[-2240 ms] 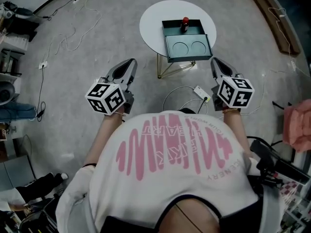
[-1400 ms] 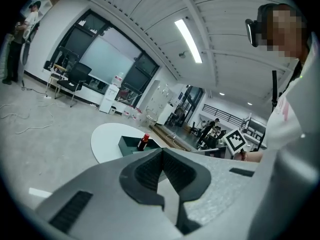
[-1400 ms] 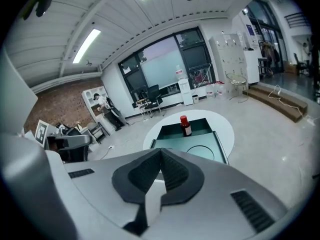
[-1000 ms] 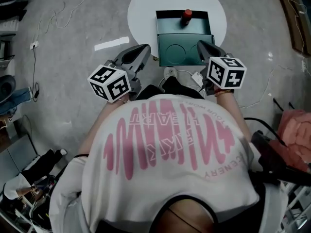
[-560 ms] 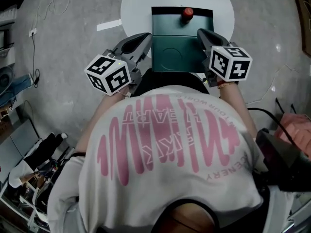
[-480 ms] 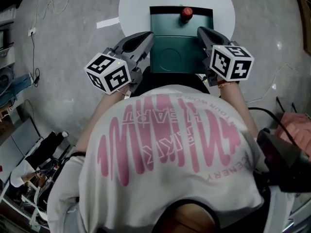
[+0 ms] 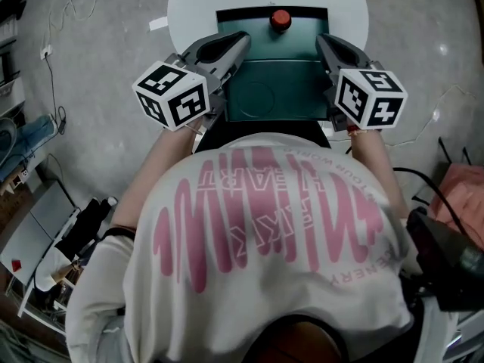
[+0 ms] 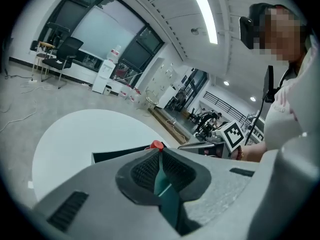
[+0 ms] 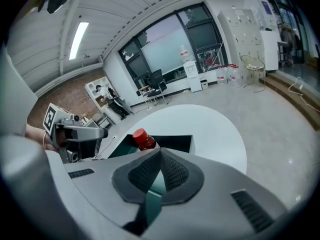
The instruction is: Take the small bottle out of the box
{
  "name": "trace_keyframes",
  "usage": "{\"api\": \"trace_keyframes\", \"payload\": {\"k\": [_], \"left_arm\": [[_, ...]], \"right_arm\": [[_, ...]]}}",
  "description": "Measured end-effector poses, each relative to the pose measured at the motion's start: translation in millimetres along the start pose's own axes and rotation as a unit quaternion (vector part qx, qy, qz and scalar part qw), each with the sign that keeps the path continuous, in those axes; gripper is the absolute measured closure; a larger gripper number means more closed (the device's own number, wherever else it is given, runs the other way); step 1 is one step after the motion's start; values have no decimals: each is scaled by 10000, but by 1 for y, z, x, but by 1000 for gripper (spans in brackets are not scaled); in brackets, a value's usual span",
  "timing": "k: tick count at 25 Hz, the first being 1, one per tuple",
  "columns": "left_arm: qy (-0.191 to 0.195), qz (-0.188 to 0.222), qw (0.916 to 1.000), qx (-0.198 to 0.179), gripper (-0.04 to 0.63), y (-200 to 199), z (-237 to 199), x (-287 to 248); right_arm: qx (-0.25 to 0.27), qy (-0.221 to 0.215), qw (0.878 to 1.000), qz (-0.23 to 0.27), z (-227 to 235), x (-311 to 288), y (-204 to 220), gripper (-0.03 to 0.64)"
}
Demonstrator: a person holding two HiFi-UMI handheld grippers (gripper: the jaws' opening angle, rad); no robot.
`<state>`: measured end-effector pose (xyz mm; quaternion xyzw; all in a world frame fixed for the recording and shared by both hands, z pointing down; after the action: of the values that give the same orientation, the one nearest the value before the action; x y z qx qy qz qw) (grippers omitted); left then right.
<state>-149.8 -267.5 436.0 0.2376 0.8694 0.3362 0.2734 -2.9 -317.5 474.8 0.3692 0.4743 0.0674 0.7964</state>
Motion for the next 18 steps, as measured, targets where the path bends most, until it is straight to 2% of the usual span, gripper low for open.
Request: {"api": "trace_keyframes", "payload": {"k": [4, 8, 11, 18], "left_arm": [[130, -255, 9996, -35, 586, 1, -5, -21], [200, -516, 9982, -241, 584, 9, -6, -40], [206, -696, 9964, -426, 515, 11, -8, -51], [288, -1114, 9913, -639, 491, 15, -16, -63]], "right_arm": [[-13, 196, 9998, 18, 21, -2, 4, 612], [-283, 343, 9990, 40, 46, -3, 19, 612], [-457, 412, 9981, 37, 61, -2, 25, 612], [-752, 606, 9953, 47, 78, -5, 30, 612]]}}
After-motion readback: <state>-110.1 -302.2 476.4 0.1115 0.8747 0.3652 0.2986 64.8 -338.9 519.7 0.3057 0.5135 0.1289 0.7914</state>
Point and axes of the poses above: the fingertips, and each gripper's own axes: x backward along the fingers, z to its right, y out of its underside, the point moved 2 cm from there along x, backward along the fingers, and after that the axes turned 9 degrees about y, right-handed, at the moved point
